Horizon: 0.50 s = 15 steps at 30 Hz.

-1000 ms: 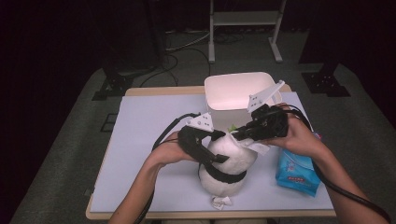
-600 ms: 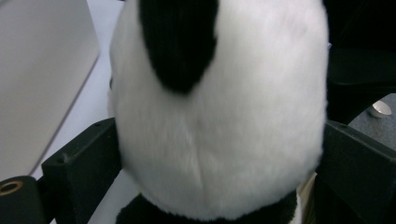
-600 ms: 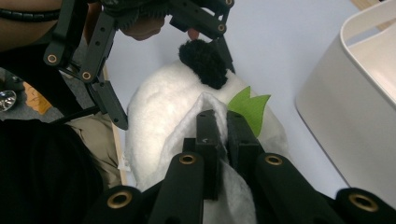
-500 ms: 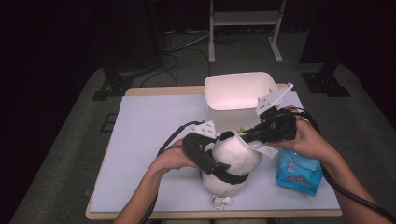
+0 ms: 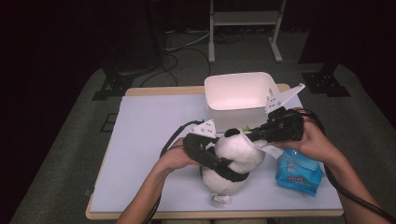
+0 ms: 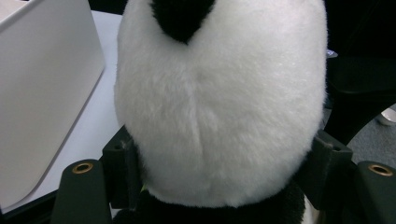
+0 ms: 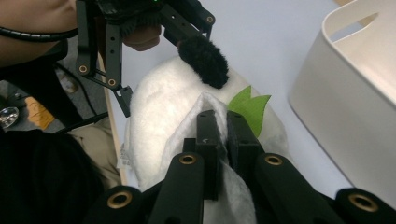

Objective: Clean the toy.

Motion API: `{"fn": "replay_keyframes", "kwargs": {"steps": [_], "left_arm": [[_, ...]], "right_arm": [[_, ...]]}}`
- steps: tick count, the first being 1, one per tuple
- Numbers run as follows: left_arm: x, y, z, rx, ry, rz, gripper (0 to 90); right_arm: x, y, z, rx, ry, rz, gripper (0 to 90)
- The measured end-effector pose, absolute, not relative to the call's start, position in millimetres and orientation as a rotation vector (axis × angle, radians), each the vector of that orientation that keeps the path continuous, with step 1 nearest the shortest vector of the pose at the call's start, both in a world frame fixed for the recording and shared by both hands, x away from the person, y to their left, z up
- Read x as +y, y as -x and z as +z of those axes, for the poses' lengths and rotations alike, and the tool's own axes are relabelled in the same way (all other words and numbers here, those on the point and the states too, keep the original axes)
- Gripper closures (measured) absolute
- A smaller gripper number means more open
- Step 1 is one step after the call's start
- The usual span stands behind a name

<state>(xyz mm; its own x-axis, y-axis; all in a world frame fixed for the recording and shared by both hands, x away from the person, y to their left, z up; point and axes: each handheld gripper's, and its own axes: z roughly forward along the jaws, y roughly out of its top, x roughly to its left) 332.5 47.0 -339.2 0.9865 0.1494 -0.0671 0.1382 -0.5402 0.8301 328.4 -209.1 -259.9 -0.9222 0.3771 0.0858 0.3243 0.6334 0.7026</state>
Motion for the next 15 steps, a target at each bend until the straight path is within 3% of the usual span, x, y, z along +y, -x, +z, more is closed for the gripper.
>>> {"fn": "replay_keyframes", "kwargs": {"steps": [15], "left_arm": [[47.1,-330.0,-314.8,0.164,-2.273,0.114,29.3]], "right_arm": [[-217.0,-330.0,-268.4,2.756,-0.634,1.259,84.3]]}}
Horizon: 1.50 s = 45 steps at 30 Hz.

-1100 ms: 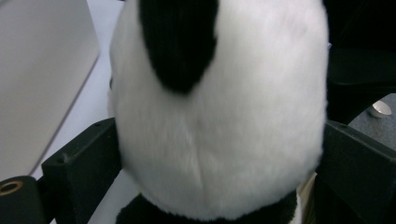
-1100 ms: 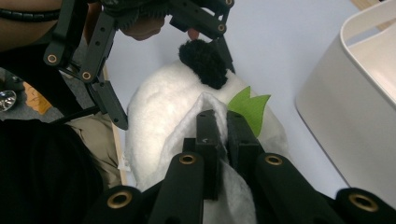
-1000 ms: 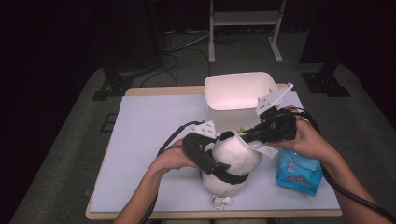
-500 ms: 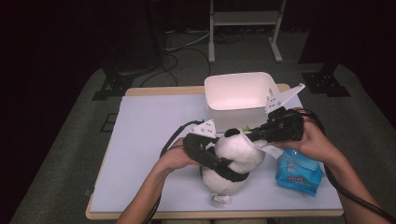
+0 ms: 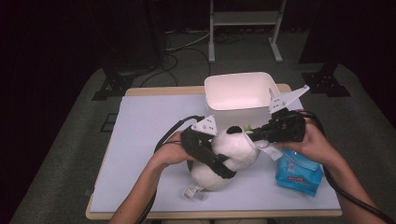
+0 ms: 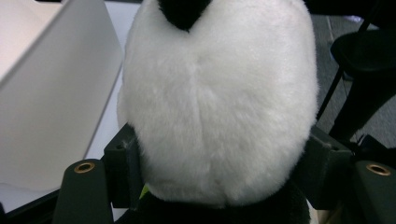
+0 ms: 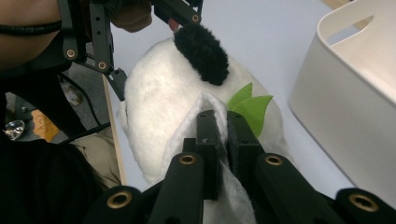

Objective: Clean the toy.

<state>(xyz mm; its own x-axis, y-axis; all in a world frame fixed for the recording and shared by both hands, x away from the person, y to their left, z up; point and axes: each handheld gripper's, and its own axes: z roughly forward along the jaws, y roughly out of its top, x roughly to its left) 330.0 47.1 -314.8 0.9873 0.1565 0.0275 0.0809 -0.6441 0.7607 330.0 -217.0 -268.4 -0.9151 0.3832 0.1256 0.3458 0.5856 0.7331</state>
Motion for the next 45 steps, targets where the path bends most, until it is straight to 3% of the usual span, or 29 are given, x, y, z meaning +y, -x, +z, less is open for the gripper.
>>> {"fn": "replay_keyframes", "kwargs": {"steps": [23,37,45], "left_arm": [[27.2,-332.1,-322.6,0.147,-2.288,0.073,27.3],[8.1,-332.1,-334.6,0.139,-2.324,0.041,24.6],[2.9,-331.9,-335.8,0.14,-2.349,0.042,18.8]], "right_arm": [[-192.5,-326.1,-253.6,2.784,-0.515,1.251,84.2],[-204.8,-328.3,-275.2,2.833,-0.595,1.099,84.4],[-208.1,-328.2,-284.1,2.847,-0.621,1.084,84.9]]}}
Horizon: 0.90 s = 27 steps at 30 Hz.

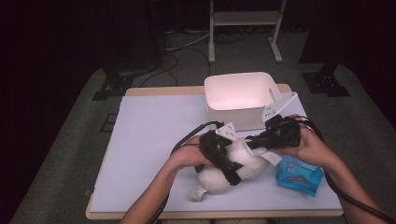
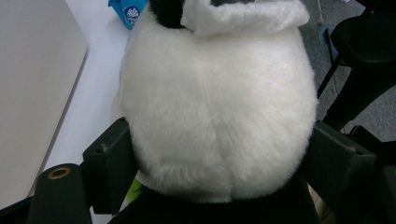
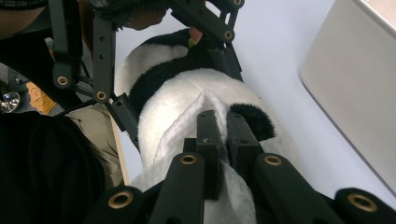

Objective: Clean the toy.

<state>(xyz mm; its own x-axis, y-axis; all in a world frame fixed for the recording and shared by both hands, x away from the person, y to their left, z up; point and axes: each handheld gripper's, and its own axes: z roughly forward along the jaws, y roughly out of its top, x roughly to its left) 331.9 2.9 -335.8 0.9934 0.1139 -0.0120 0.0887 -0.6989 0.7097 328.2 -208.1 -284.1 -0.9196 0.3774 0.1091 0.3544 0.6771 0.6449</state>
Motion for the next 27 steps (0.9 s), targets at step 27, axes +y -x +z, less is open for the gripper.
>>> {"fn": "replay_keyframes", "kwargs": {"steps": [27], "left_arm": [[48.9,-329.4,-337.1,0.237,-2.363,0.066,9.6]], "right_arm": [[-238.6,-331.5,-312.0,2.847,-0.777,1.013,85.4]]}}
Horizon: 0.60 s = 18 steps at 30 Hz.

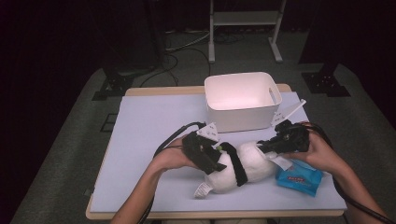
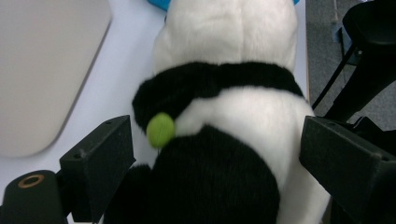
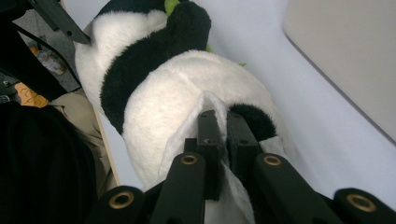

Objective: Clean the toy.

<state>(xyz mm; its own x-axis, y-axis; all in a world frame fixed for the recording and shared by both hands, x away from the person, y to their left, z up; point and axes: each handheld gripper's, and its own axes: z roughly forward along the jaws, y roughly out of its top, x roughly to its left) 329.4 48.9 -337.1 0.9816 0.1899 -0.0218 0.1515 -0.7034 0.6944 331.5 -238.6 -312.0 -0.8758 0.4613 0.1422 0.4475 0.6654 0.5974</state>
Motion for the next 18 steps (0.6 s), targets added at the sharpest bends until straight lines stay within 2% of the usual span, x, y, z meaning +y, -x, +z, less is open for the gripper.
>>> {"fn": "replay_keyframes", "kwargs": {"steps": [18], "left_arm": [[56.3,-327.2,-345.0,0.242,-2.354,0.052,6.6]], "right_arm": [[-243.7,-335.7,-329.9,2.875,-0.818,1.007,85.7]]}}
